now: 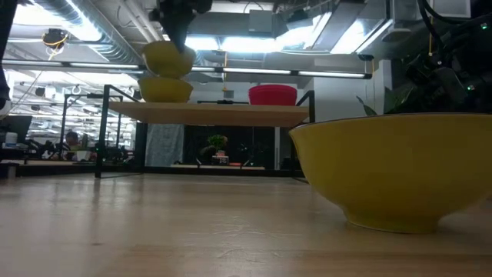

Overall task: Pick & Place Mini bowls
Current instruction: Stack the top yellow patterned bowl on the yellow patterned bowl on the shelf

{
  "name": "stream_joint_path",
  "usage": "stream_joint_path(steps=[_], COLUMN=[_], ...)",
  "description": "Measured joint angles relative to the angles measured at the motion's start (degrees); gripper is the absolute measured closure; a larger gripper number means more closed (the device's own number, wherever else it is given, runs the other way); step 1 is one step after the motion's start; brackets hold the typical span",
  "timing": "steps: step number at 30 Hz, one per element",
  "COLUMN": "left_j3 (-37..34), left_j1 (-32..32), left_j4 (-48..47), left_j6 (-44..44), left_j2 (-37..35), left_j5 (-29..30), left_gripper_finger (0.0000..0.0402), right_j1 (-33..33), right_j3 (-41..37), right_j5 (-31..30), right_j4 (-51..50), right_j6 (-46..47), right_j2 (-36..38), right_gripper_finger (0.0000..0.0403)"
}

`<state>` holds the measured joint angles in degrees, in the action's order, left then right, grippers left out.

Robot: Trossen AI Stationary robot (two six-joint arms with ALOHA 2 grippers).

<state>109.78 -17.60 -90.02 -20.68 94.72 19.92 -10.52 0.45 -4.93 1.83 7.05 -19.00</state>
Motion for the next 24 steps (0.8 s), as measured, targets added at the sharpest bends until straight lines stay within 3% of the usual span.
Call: stream_joint_path(steps=[24], left_j3=[-0.18], left_j1=[2.99], left_j4=[0.05], left_j6=[6.46], left_j2=[-0.66], left_j5=[0.0], left_gripper_finger=[0.0398], right_j1=[-0.02], right_j3=[0.0], right_j5=[0.0], right_j4=[0.0], right_j6=[-0.01], right_j2=[0.02], right_gripper_finger=[0.0389])
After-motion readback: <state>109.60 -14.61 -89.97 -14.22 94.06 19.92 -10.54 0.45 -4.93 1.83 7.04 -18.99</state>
